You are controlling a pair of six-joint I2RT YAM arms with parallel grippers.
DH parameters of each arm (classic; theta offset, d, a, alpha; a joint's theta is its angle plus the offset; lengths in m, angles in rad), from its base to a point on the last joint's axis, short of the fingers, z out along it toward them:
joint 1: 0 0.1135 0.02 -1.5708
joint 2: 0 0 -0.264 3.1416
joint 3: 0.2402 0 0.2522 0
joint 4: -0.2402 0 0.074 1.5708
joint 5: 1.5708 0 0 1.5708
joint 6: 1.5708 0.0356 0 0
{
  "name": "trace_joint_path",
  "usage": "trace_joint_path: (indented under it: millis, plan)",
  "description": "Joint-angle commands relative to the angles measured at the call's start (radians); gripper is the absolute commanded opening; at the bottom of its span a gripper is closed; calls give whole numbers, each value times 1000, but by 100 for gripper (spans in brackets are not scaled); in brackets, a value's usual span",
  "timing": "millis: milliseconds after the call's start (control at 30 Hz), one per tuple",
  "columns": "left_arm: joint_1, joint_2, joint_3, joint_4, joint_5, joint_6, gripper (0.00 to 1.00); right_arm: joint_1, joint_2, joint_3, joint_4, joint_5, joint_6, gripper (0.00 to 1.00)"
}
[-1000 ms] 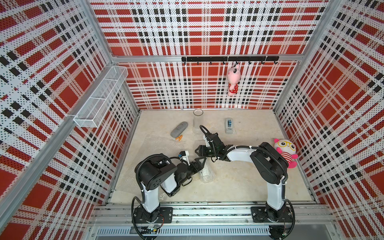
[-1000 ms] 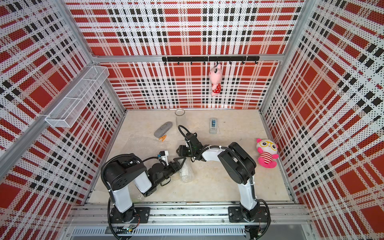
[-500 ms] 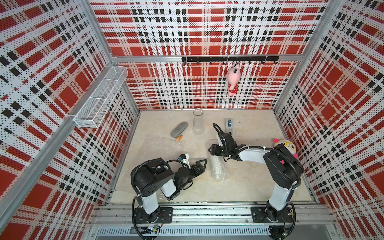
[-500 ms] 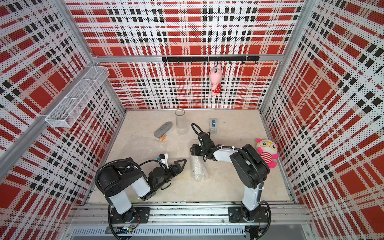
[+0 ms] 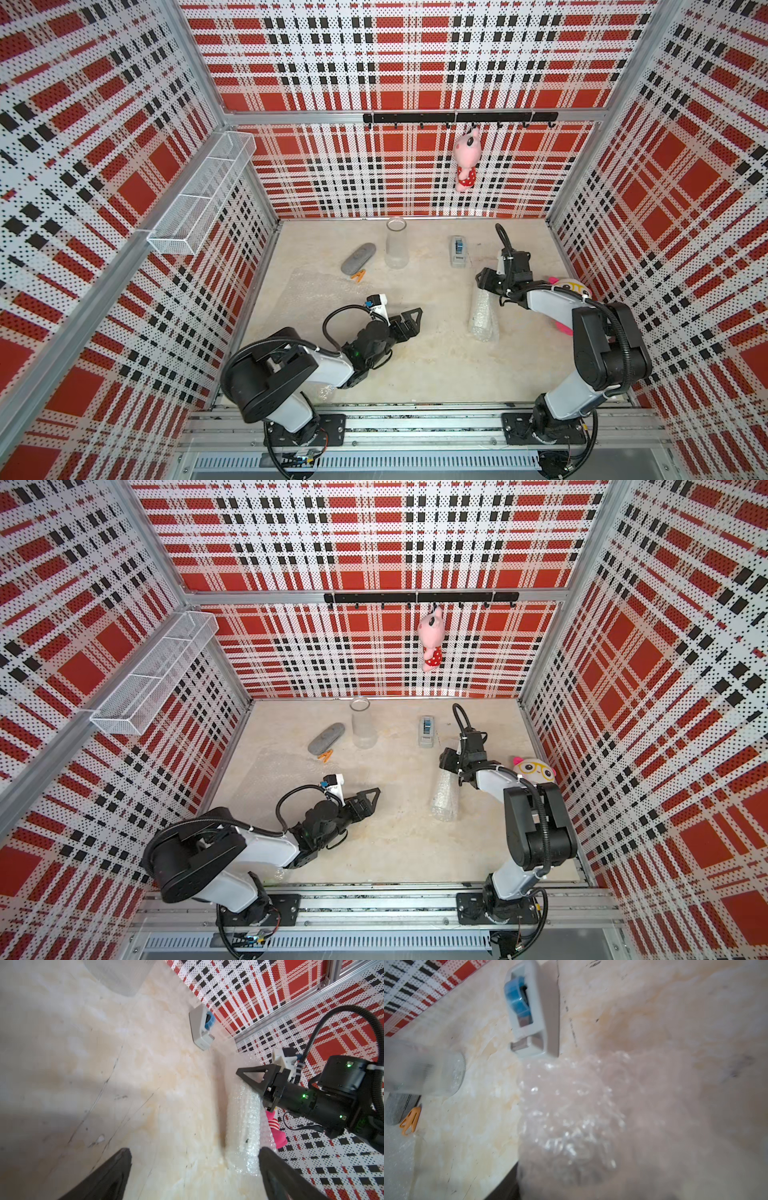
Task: Wrap vases in bubble wrap
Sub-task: Move the wrapped vase to the center of the board.
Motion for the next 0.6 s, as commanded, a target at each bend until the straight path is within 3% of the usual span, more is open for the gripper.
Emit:
trace_joint_path:
  millis: [0,200,400,567]
  plan:
    - [-4,-73,31,-252,-116,117,98,-55,51,115,20,-25,-43,46]
    - [58,-226,21,-438,-130,93,98,-120,259,371,-49,13,-143,46]
    - [131,-524,-133,-467,-184,10,98,-142,536,765,-224,1,-285,50]
    - [318,-770,-242,-545,-57,9,98,-142,670,930,-282,-72,-319,56]
